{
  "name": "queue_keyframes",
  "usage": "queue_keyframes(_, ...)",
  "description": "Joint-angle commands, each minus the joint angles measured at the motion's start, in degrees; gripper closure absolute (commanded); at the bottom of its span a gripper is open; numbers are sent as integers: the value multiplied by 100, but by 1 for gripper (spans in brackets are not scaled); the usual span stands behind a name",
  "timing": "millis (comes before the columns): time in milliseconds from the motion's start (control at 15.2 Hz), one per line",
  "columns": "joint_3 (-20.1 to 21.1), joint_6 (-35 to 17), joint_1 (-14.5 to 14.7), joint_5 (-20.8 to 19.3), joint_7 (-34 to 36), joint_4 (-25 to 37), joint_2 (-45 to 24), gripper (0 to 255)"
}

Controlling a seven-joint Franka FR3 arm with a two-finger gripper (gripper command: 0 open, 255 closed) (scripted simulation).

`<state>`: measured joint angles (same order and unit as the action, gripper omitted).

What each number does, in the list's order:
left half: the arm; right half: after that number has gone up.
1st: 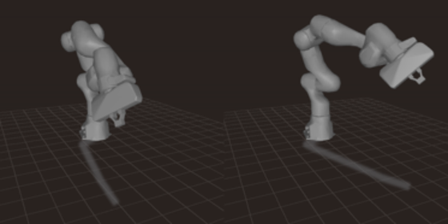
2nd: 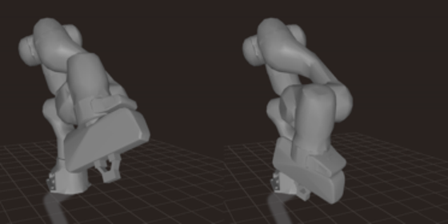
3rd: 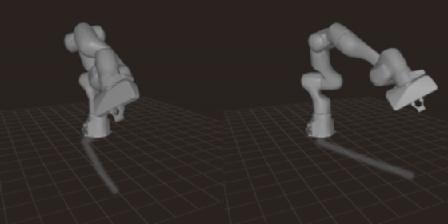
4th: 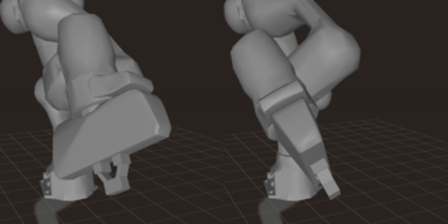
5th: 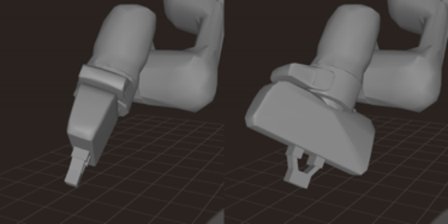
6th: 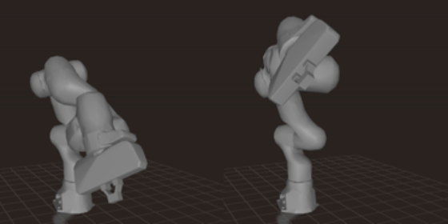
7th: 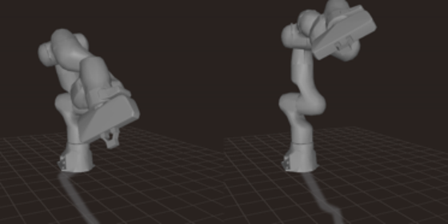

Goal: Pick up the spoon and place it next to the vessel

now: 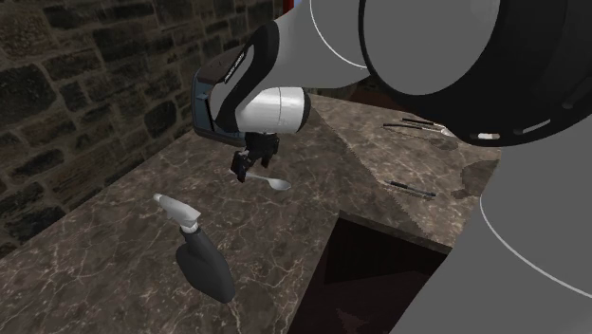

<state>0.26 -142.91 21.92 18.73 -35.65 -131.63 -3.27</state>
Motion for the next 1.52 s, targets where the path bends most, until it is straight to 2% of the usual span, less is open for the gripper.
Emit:
queue_keyframes(0,6,-64,4,23,-21,-18,-43,0)
queue_keyframes(396,6,-64,4,24,-21,-18,-43,0)
queue_keyframes(462,6,-64,4,24,-21,-18,-43,255)
queue_keyframes(1056,6,-64,4,24,-21,-18,-44,255)
queue_keyframes(1452,-19,368,-7,-140,159,127,257,255)
